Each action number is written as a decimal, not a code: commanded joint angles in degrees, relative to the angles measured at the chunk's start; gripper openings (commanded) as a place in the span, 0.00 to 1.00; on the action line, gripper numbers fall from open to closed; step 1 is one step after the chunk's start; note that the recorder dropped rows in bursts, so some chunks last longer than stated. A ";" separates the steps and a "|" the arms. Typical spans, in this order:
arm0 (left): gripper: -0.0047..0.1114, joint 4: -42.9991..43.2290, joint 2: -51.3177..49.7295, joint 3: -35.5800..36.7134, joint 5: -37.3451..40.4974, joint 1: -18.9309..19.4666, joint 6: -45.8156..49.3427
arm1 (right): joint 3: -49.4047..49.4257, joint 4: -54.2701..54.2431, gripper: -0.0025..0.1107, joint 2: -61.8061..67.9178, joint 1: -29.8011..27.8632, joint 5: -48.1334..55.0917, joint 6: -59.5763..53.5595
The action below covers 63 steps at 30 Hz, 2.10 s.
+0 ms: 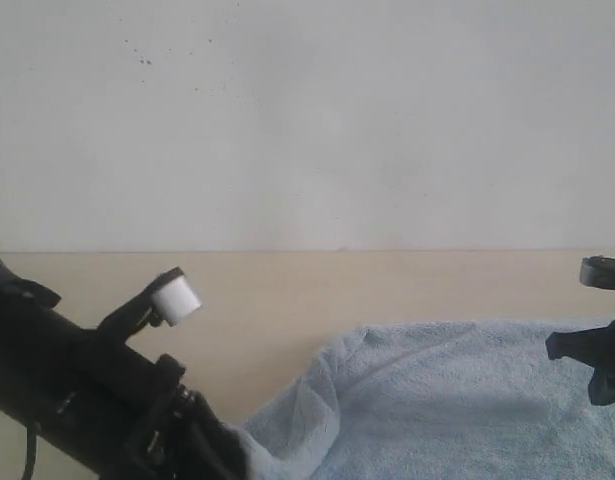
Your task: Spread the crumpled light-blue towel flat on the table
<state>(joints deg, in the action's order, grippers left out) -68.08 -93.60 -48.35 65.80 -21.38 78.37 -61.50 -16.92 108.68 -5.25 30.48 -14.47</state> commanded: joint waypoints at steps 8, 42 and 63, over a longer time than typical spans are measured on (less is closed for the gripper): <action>0.69 2.96 0.08 6.95 -20.25 -15.74 -7.15 | 0.28 -4.09 0.02 -1.45 -0.26 7.61 -5.30; 0.21 6.09 2.50 -1.50 -23.33 -13.19 -24.39 | 0.28 -15.55 0.02 -5.53 -0.26 14.57 -19.79; 0.55 5.14 -5.48 -0.31 -18.56 -14.07 -51.25 | 0.28 -15.54 0.02 -5.53 -0.26 13.76 -20.14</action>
<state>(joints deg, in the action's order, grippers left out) -62.64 -99.02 -49.63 48.76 -34.72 29.35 -61.45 -32.33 103.71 -5.25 44.79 -34.03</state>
